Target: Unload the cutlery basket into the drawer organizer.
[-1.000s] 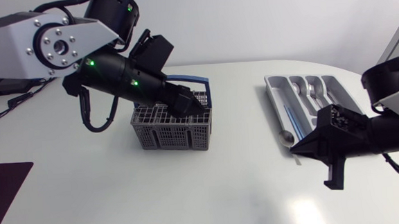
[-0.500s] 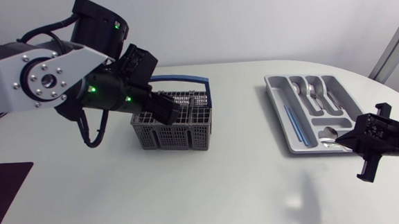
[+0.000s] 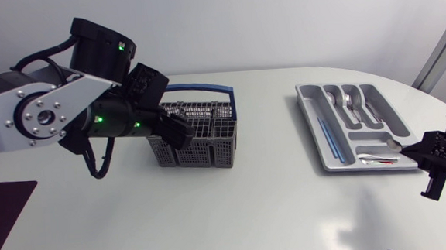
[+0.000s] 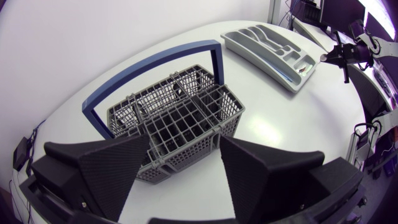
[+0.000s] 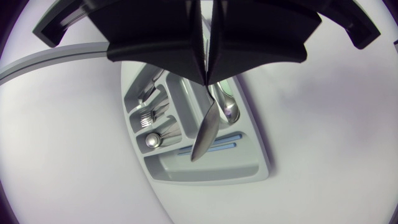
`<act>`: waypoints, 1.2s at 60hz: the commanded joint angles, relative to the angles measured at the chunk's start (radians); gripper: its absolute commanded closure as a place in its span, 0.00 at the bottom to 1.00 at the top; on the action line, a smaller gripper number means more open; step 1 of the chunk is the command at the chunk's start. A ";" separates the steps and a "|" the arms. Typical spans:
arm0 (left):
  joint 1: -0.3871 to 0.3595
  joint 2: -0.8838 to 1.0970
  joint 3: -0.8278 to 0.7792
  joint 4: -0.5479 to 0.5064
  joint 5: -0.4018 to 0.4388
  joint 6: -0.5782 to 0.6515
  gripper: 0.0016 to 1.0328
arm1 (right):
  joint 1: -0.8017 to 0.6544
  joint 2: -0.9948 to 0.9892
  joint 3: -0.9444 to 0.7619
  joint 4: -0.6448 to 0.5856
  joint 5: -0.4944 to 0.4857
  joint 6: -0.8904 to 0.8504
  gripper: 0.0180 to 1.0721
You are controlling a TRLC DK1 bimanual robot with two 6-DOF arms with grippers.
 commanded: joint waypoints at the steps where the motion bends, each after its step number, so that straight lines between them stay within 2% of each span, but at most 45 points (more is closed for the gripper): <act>1: 0.012 -0.028 -0.032 0.013 -0.009 0.020 0.04 | -0.010 0.023 -0.002 0.047 -0.008 -0.056 0.95; 11: 0.022 -0.044 -0.047 0.023 -0.009 0.030 0.04 | 0.003 0.067 -0.053 0.213 0.021 -0.069 0.95; 21: 0.038 -0.051 -0.072 0.041 -0.008 0.043 0.04 | 0.055 0.178 -0.129 0.468 0.095 -0.085 0.95; 32: 0.054 -0.053 -0.081 0.058 -0.008 0.049 0.04 | 0.098 0.264 -0.200 0.641 0.149 -0.117 0.95; 54: 0.054 -0.059 -0.082 0.059 -0.008 0.052 0.04 | 0.111 0.365 -0.220 0.785 0.208 -0.166 0.94; 55: 0.054 -0.059 -0.082 0.059 -0.008 0.052 0.04 | 0.110 0.367 -0.220 0.785 0.208 -0.166 0.93; 58: 0.054 -0.061 -0.081 0.059 -0.009 0.052 0.04 | 0.110 0.370 -0.224 0.794 0.208 -0.166 0.80; 65: 0.053 -0.064 -0.075 0.053 -0.009 0.050 0.04 | 0.105 0.368 -0.231 0.805 0.213 -0.161 0.40; 72: 0.058 -0.076 -0.072 0.044 -0.009 0.052 0.04 | 0.096 0.322 -0.227 0.798 0.207 -0.132 0.21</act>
